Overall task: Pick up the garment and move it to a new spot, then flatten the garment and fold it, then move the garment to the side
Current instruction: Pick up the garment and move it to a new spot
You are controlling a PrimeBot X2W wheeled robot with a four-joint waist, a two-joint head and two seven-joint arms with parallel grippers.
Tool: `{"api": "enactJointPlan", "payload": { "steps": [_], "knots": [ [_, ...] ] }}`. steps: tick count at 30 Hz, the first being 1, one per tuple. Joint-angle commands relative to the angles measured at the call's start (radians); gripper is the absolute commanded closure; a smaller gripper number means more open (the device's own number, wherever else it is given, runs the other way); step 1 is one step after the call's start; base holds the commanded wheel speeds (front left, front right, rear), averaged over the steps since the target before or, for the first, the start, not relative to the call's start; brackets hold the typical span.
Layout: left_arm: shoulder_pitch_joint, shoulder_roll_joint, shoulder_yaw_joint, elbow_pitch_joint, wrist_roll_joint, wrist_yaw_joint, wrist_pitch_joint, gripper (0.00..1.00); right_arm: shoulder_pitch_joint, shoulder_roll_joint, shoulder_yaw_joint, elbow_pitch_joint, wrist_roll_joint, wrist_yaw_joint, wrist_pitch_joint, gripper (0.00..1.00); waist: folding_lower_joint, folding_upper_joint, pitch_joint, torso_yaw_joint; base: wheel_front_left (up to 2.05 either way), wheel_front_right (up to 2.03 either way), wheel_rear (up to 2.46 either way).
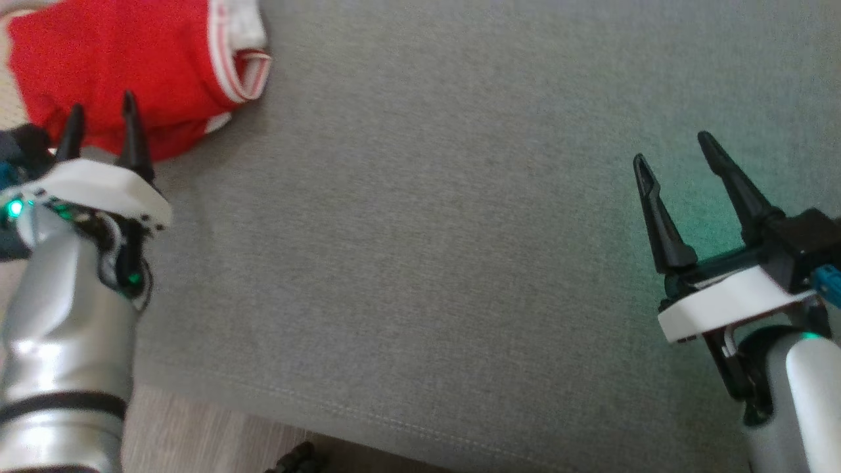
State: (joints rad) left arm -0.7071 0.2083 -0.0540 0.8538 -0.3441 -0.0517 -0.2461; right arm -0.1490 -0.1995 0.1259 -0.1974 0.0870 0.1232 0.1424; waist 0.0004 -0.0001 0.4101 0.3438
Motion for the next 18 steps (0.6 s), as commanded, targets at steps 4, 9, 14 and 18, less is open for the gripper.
{"api": "enactJointPlan", "payload": {
  "steps": [4, 9, 14, 18],
  "knots": [
    [-0.101, 0.094, 0.033, 0.122, -0.008, -0.017, 0.012, 0.0, -0.044, -0.013, 0.043, -0.043, 0.011, 0.008, 0.006, 0.0, -0.0004, 0.0001, 0.057, -0.055, 0.0, 0.0, 0.0],
    [-0.181, 0.124, 0.015, 0.249, -0.003, -0.037, 0.032, 1.0, -0.054, -0.011, 0.039, -0.04, 0.016, 0.008, -0.003, 0.0, -0.0004, 0.0001, 0.067, -0.067, 0.0, 0.0, 0.0],
    [-0.211, 0.145, 0.009, 0.253, 0.011, -0.031, -0.008, 1.0, -0.048, 0.004, 0.02, -0.022, 0.016, 0.008, -0.027, 0.0, -0.0004, 0.0001, 0.036, -0.062, 0.0, 0.0, 0.0],
    [-0.186, 0.142, 0.034, 0.143, 0.018, -0.012, -0.015, 1.0, -0.039, 0.024, 0.001, -0.001, 0.015, 0.008, -0.055, 0.0, -0.0004, 0.0001, -0.019, -0.058, 0.0, 0.0, 0.0]
  ]
}}
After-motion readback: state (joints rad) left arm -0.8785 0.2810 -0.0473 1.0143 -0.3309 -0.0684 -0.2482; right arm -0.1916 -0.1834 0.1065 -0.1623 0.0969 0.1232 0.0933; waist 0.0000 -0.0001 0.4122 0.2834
